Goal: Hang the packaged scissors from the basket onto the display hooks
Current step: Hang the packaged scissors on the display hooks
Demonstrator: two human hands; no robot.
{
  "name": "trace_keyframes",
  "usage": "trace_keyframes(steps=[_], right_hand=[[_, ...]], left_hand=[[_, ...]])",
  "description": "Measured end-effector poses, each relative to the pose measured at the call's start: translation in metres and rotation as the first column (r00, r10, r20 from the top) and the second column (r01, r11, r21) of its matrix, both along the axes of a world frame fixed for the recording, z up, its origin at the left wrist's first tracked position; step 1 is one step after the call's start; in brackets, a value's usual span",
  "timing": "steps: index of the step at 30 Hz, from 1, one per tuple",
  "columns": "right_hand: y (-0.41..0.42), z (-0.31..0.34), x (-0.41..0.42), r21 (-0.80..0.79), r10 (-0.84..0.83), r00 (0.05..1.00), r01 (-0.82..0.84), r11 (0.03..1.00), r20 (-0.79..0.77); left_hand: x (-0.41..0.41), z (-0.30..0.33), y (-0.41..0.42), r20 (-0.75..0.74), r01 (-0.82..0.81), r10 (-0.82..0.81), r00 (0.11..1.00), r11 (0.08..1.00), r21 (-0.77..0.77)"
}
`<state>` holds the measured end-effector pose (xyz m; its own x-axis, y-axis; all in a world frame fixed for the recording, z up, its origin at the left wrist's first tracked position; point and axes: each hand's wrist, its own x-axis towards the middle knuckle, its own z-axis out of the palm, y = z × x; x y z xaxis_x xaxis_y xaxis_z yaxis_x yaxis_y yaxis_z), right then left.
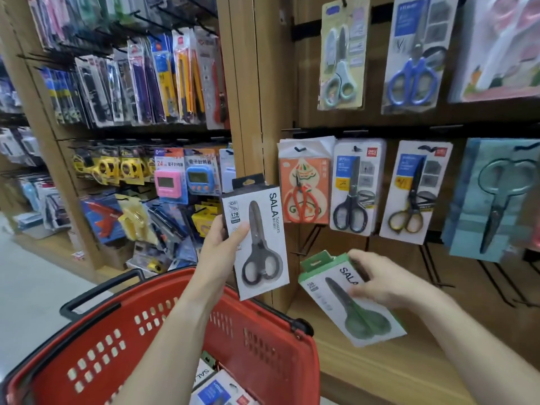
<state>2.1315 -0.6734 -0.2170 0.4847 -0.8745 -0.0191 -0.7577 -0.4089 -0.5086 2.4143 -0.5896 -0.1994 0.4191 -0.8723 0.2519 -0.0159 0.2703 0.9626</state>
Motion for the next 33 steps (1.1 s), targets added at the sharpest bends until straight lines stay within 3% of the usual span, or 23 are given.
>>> trace_keyframes(steps=[3, 8, 15, 26, 33], right_hand=[[-0.006, -0.04, 0.014, 0.1, -0.053, 0.998, 0.051, 0.994, 0.021], [-0.012, -0.083, 0.025, 0.307, -0.219, 0.949, 0.144, 0.941, 0.226], [-0.031, -0.104, 0.049, 0.392, -0.361, 0.812, 0.181, 0.902, 0.458], [-0.056, -0.12, 0.078, 0.442, -0.452, 0.758, 0.241, 0.864, 0.47], [-0.055, -0.132, 0.075, 0.467, -0.313, 0.809, 0.054, 0.883, 0.497]], left_hand=[[0.0, -0.005, -0.002, 0.0, 0.013, -0.013, 1.0, 1.0, 0.005], [0.001, -0.011, -0.004, 0.013, 0.026, -0.026, 1.0, 1.0, 0.01], [0.006, -0.019, -0.008, 0.022, 0.045, -0.045, 0.999, 0.999, 0.009], [0.0, -0.027, -0.014, 0.018, 0.067, -0.068, 0.998, 0.997, 0.032], [0.01, -0.022, -0.009, 0.033, 0.063, -0.063, 0.997, 0.998, 0.001]])
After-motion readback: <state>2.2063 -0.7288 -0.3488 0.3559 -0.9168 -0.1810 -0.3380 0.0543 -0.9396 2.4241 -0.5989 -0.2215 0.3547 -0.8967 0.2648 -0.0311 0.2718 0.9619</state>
